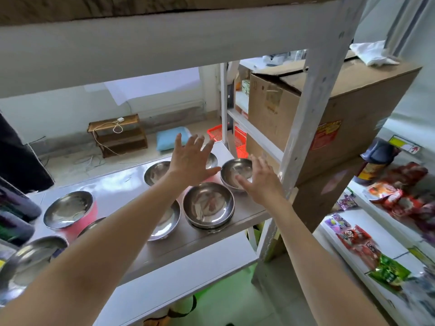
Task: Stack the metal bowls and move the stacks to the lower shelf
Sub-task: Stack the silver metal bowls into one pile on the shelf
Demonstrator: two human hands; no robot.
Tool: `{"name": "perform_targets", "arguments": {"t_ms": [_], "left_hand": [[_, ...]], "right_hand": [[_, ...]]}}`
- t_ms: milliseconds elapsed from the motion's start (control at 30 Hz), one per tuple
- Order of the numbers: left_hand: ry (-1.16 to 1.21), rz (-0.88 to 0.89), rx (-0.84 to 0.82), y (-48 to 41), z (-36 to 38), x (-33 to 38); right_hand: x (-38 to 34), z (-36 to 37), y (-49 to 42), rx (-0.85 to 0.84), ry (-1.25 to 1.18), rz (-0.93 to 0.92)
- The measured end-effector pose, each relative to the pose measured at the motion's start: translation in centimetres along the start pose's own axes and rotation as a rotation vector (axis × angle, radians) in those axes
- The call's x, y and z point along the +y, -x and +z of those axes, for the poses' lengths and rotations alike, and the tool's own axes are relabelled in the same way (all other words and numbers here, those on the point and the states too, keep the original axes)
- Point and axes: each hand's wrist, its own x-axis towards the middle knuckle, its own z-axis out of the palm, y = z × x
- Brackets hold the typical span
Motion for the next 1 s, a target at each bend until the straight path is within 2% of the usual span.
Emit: {"name": "perform_targets", "arguments": {"t_ms": [233,400,600,833,1000], "left_hand": [[0.012,-0.028,-0.061,-3.7,5.8,0.8],[0.144,0.017,-0.042,-4.7,8.2,2.7],[0.242,0.029,-0.104,-5.5,9.8,4.6],[0.445,-0.024,-0.271,-5.7,11.7,5.5],[0.771,-0.089,-0.337,-6.0,11.9,5.4]], "right_hand": [[2.2,2.9,-4.9,-0.017,-0.006,0.070],[3.8,4.5,-6.9,-0.073,-0.036,0.207],[4.7,6.0,-7.8,-0.108,-0.179,0.356],[5.4,7.0,-7.9,-0.130,-0.331,0.422],[6.0,7.0,-8.2,-0.099,-0.440,0.422]]}}
